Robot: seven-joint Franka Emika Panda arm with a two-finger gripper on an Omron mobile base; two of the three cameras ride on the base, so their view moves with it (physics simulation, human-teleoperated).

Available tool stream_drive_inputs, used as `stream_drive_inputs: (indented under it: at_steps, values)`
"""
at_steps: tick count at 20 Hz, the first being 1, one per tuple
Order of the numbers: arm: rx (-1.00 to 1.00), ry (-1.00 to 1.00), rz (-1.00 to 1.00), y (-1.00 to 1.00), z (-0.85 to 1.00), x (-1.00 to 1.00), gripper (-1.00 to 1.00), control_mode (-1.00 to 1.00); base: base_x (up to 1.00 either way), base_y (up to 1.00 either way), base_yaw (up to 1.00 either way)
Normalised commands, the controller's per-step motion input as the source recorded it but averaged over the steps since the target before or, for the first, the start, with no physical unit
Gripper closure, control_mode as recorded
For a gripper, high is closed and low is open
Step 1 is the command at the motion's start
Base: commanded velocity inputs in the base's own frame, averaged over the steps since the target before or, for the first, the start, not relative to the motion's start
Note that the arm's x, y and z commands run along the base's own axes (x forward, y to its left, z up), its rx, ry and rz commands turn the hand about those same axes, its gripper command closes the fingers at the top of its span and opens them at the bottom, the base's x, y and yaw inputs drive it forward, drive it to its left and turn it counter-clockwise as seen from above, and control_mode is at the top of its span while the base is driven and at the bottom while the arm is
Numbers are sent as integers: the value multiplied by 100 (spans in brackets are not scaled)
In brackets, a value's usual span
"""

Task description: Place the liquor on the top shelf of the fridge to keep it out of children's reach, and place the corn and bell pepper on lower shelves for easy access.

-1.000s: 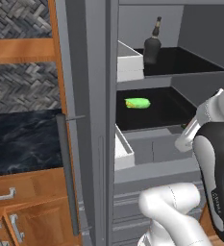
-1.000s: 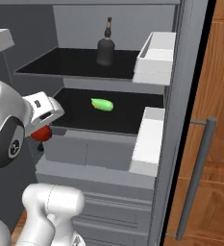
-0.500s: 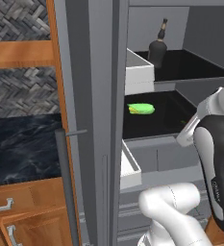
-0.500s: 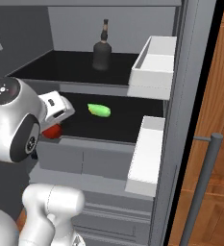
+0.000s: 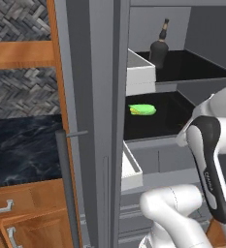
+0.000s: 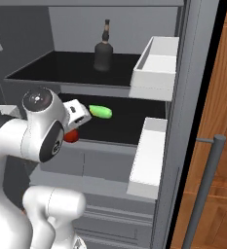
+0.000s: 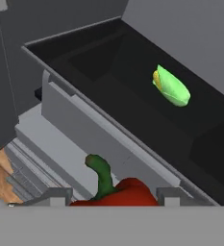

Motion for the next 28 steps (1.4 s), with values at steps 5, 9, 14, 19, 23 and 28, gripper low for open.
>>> stream_drive_inputs:
  at_steps: [5,9,14,19,23,28]
  values:
    - [0,0,0,-22,-52,66,100,-100,0,0,0]
    - [0,0,0,-30,-42,73,100,-100,0,0,0]
    - [0,0,0,-31,-26,72,100,-100,0,0,0]
    - [0,4,0,-25,-25,86,100,-100,0,0,0]
    - [1,2,0,-22,-21,80,100,-100,0,0,0]
    - [2,0,0,-21,-13,75,100,-100,0,0,0]
